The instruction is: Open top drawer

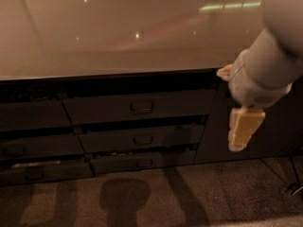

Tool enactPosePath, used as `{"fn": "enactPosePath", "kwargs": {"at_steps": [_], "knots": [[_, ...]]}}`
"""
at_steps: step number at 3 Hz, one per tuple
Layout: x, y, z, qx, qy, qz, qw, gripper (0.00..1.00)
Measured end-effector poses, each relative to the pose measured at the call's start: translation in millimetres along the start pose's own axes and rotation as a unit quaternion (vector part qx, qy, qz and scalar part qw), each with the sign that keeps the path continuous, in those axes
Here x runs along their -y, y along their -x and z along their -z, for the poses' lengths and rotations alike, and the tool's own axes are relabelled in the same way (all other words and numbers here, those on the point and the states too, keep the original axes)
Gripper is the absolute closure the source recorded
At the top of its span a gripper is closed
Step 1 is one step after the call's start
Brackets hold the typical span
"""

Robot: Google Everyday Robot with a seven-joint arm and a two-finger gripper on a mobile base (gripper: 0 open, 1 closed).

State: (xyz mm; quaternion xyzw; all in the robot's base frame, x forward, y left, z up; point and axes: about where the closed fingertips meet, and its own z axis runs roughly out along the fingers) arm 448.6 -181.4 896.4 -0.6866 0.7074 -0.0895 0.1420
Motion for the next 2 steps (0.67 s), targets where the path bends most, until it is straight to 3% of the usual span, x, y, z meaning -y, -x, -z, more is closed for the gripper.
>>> {"fn": "enactPosePath", "kwargs": {"at_steps": [1,2], "knots": [[-19.8,11.2,-14.6,-0.002,-0.043,0.055,0.9975,0.00],[-13.3,16.3,-16.3,0.026,-0.048,0.074,0.9957,0.00]]}}
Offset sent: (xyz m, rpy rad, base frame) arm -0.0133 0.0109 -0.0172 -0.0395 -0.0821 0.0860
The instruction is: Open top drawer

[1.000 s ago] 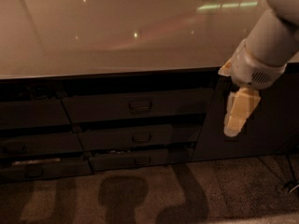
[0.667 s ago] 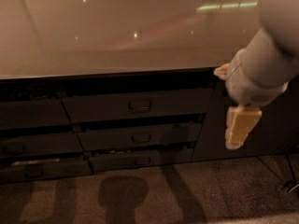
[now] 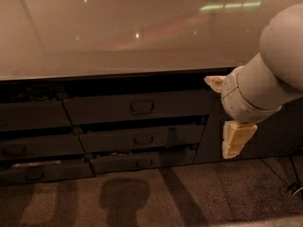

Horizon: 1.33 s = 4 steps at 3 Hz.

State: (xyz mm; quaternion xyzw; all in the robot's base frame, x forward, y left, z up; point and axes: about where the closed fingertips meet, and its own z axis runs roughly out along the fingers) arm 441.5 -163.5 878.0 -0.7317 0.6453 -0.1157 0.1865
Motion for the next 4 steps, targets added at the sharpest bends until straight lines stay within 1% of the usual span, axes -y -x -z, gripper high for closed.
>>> {"fn": "enactPosePath", "kwargs": {"at_steps": [1,2,3,4], "knots": [[0,2,1,0.002,0.000,0.024,0.9997,0.00],[0,2,0,0.002,0.000,0.023,0.9997,0.00],[2,-18,-42,-0.007,0.017,0.006,0.9998,0.00],[14,-47,-86,-0.006,0.043,-0.007,0.9990,0.00]]}}
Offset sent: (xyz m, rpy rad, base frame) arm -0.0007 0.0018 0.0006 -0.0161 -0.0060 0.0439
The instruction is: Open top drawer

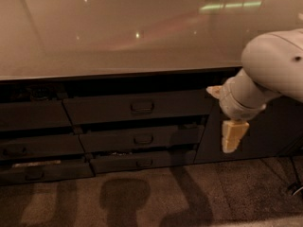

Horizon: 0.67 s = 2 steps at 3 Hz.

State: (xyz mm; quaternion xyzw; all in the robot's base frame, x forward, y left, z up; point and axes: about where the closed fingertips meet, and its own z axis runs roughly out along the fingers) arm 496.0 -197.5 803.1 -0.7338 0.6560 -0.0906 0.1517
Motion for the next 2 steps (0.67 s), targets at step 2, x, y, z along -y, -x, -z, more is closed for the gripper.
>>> {"fn": "enactPosePath", "kwargs": {"at_steps": [2], "knots": [[18.3,-16.5,-30.5,0.017,0.025,-0.008,0.9995,0.00]]}}
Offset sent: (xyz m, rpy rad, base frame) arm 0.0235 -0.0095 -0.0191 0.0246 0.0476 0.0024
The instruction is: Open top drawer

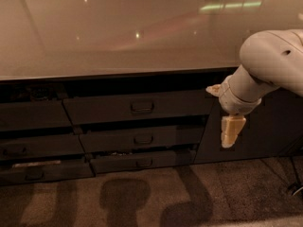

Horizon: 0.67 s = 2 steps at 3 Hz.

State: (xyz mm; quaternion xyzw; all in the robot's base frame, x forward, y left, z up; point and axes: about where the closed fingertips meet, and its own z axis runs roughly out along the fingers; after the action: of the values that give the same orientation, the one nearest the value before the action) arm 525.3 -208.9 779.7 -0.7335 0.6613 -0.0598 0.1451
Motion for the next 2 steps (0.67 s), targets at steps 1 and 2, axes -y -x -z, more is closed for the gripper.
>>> {"fn": "enactPosePath", "kwargs": {"at_steps": [1,2], "knots": [[-1,-10,-10,-0.021,0.010,-0.016,0.9996,0.00],[24,-37,-30,-0.061,0.038,-0.033,0.9968,0.00]]}}
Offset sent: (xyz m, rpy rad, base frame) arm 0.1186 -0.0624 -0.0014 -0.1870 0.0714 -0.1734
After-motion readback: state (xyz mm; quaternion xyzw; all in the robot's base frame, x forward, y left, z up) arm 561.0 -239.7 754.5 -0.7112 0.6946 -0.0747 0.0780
